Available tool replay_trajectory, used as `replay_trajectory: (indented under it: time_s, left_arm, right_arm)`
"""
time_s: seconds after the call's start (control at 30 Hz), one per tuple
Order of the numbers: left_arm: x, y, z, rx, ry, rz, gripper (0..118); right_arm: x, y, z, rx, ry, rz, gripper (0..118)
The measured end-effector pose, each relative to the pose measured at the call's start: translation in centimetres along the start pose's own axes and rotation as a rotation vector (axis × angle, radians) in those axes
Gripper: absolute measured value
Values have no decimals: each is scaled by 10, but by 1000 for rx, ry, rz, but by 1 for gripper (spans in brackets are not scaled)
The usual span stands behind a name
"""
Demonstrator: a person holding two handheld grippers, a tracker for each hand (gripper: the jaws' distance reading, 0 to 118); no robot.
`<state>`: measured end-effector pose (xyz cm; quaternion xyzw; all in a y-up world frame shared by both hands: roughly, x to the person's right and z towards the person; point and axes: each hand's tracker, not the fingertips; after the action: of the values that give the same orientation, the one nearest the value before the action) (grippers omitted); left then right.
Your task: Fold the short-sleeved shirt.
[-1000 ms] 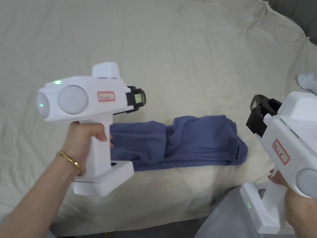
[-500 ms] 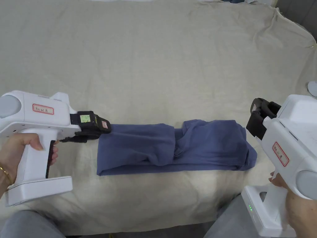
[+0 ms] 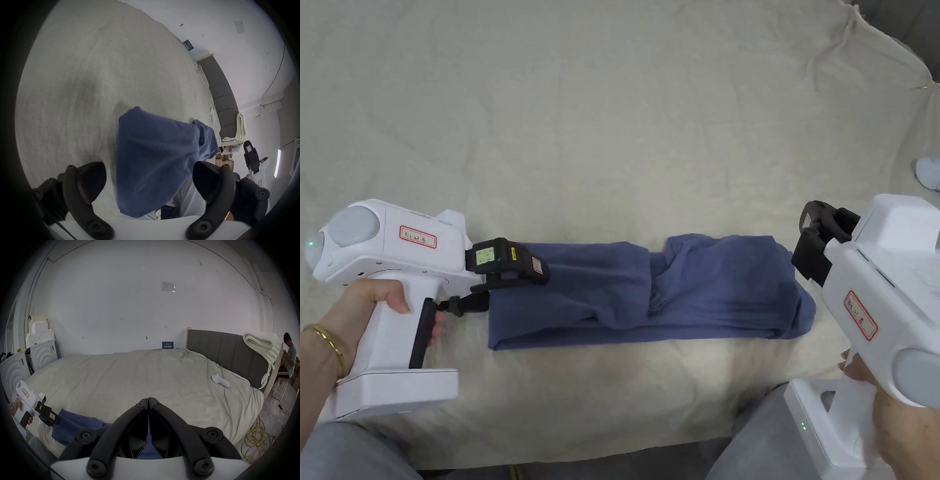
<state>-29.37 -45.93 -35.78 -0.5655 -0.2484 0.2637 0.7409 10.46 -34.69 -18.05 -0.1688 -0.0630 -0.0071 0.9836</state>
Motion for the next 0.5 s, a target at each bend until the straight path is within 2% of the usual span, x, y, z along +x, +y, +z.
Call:
replay_trajectory:
  time_s: [0.03,0.1,0.13,0.17,0.27,0.5]
  left_arm:
    - [1,1,1,12,2,3,92]
    - [0,2,2,27,3,29,46]
    - [1,1,-1,34,35,39,27]
    - [2,-1,-3,37,35,28,20]
    - [6,-8,-5,48,29,26,8]
    - [30,-3,20,61,68,51,3]
  right_arm:
    - [1,-1,-1,-2,-1,0,0]
    - [2,-2,-2,-5,-4,-5,0]
    - [2,-2,-2,-7,-5,-9,0]
    - [2,-2,-2,-8,-5,-11,0]
    - [3,-4,-3,-13,-7,-17,0]
    - [8,-6,-3,-15,-5,-27,0]
